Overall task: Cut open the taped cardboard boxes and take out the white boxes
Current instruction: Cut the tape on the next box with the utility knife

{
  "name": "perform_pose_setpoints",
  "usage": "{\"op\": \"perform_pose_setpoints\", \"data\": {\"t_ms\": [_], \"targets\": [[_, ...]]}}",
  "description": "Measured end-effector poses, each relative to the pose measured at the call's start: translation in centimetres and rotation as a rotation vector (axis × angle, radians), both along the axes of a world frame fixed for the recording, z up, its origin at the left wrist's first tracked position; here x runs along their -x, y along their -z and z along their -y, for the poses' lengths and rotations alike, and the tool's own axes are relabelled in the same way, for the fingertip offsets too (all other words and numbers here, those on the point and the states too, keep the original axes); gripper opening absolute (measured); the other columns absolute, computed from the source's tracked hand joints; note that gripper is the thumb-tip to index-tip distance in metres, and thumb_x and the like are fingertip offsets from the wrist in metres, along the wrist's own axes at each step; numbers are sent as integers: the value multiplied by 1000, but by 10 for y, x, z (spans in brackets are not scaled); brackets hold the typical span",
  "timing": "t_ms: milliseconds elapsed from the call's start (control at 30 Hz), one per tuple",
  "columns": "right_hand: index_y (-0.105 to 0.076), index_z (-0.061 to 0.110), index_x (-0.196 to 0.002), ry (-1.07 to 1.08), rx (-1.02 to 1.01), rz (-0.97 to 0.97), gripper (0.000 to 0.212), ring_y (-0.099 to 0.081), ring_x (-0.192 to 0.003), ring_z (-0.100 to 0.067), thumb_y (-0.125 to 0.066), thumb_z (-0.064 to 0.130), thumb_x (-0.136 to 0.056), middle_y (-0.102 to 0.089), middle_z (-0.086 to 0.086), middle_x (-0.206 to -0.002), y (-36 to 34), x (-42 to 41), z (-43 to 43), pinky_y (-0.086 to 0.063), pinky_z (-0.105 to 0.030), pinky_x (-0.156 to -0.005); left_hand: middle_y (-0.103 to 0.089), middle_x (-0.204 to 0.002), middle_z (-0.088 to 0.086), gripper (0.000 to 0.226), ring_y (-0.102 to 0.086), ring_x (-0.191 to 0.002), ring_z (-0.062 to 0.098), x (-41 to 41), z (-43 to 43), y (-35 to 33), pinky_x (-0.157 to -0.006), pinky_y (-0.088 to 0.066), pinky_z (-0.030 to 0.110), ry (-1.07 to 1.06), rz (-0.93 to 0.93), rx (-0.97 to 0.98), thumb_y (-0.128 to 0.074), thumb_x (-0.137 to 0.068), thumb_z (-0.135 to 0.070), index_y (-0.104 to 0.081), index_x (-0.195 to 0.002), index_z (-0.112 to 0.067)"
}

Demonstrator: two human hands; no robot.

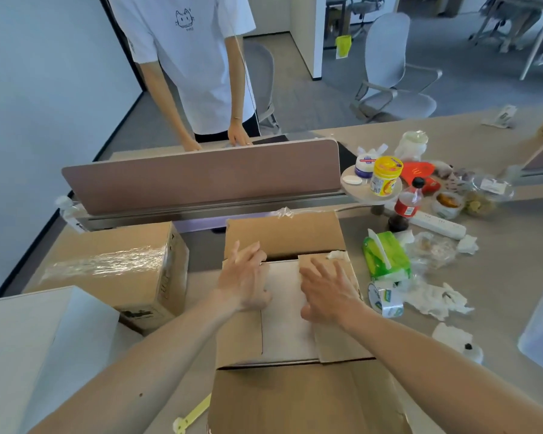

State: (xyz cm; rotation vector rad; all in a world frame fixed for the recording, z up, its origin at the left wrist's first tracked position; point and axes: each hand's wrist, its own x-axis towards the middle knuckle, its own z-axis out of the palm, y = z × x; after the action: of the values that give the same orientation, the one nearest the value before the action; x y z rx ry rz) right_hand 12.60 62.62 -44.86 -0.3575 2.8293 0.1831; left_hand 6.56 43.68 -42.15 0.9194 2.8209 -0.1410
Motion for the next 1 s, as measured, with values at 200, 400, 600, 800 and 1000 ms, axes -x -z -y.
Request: {"op": "perform_pose_setpoints", "data": {"t_ms": [200,400,600,800,1000], "targets": [[-56,17,-129,-141,-108,-19,47,-24,-143,-28,-45,40,-89,-50,-1,-137,-10,4,11,-16,-62,-112,-51,-137,4,17,-7,-153,22,7,29,-34,-122,10,52,26,-21,138,-51,-77,-26,-56,-91,-19],[-56,17,-123,-134,-131,-114,43,-41,-129,-28,-44,34,-85,-60,-3,-121,-31,6,14,-9,-56,-117,-50,-140,-1,25,-8,-153,20,12,62,-44,-121,11,55,-31,-57,236,-56,-80,-30,-61,-102,-20],[-67,24,-92,-42,-236,-232,28,-43,-121,-28,-49,32,-73,-66,1,-99,-67,9,-22,-11,-51,-115,-47,-148,-1,35,-10,-153,25,18,82,-39,-121,8,56,-69,-113,331,-55,-91,-26,-59,-126,-26],[-45,21,-139,258,-222,-120,51,-22,-141,-35,-43,30,-89,-40,-15,-147,-50,-9,-87,-8,-53,-117,-54,-135,-2,37,-44,-127,23,14,95,3,-107,-34,40,-176,39,220,-57,-89,-43,-57,-122,-26],[-51,30,-128,480,236,103,37,-45,-121,-31,-42,38,-93,-48,-6,-126,-5,-45,-91,-36,-41,-101,-49,-143,-2,44,-52,-126,22,-15,84,32,-101,-46,37,-388,268,-165,-56,-95,-32,-50,-138,-25]]}}
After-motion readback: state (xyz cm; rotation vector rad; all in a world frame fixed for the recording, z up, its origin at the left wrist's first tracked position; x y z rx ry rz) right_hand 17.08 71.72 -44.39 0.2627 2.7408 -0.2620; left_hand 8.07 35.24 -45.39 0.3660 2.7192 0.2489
